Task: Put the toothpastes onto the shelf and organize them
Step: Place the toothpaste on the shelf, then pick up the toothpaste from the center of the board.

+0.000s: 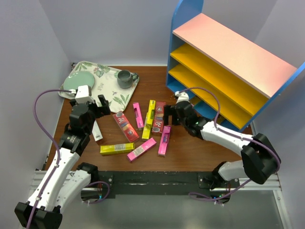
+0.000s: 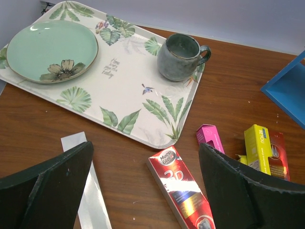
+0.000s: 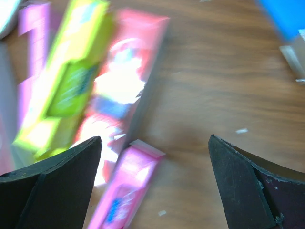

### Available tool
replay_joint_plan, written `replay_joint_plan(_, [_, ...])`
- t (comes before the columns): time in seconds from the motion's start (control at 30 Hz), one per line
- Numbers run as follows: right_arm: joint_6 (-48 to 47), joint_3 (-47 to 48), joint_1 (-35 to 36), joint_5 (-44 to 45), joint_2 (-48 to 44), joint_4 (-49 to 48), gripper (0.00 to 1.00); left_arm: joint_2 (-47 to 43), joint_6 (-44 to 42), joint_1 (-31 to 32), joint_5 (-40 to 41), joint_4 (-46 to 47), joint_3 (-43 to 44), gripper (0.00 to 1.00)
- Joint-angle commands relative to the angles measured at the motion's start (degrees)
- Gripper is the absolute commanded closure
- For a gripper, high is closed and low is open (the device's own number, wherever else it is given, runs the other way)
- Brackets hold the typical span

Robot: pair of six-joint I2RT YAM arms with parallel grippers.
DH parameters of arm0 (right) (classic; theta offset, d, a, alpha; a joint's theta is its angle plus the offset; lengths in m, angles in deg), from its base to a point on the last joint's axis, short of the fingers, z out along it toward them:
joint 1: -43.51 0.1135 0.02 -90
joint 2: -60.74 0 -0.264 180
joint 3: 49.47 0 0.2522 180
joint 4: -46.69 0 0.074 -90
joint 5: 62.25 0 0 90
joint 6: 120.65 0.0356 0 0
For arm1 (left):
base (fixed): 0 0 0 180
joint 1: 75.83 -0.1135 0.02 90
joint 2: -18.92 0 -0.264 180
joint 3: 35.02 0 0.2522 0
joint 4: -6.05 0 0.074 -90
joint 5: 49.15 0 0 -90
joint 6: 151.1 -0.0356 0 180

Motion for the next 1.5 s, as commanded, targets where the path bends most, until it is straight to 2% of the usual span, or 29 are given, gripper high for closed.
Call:
replay_joint_plan(0.0, [3.8,-2.2,9.4,12.5,-1.6,-4.5,0.02,-0.6,-1.0,-0.4,-1.0,1.6,0.3,0.03])
replay_joint_plan(0.07, [4.9,-2.4,13.4,18.4,-0.9,-5.1,0.03,-0.8,-1.0,-0.4,-1.0,1.6,0.2,0.03])
replay_joint_plan(0.3, [7.3,1.9,19.5,26.0,5.8,-3.2,0.04,-1.0,-1.0,-0.4,-0.4,1.3,0.3,0.02])
replay_joint_plan(0.47, [8.7,3.8,21.4,27.4,9.8,-2.5,0.04,-0.9,-1.0,-0.4,-0.9,1.2,0.2,0.02])
replay_joint_plan(0.67, [8.4,3.3,21.6,26.8,8.6,-2.5,0.04,1.1,0.0,-0.4,-3.7,0.5,0.3,0.01])
replay_joint_plan(0.73, [8.4,2.8,21.5,26.7,7.7,-2.5,0.04,3.1,1.4,-0.4,-3.0,-0.8,1.1,0.00])
replay_joint_plan(0.97, [8.6,-0.6,21.5,26.3,3.7,-3.4,0.04,12.3,4.8,-2.0,9.1,-8.0,3.5,0.00])
replay_joint_plan(1.17, [8.4,-4.2,21.6,26.4,-0.1,-5.9,0.04,23.7,7.7,-15.0,0.8,-9.3,5.7,0.01])
replay_joint_plan(1.27, [7.8,-5.8,21.6,26.7,-1.9,-6.6,0.04,28.0,7.7,-17.0,0.3,-9.0,6.4,0.01])
replay_joint_plan(1.47, [7.3,-7.9,21.6,26.7,-2.4,-8.8,0.04,37.4,6.8,-17.2,-2.6,-9.5,8.1,0.02])
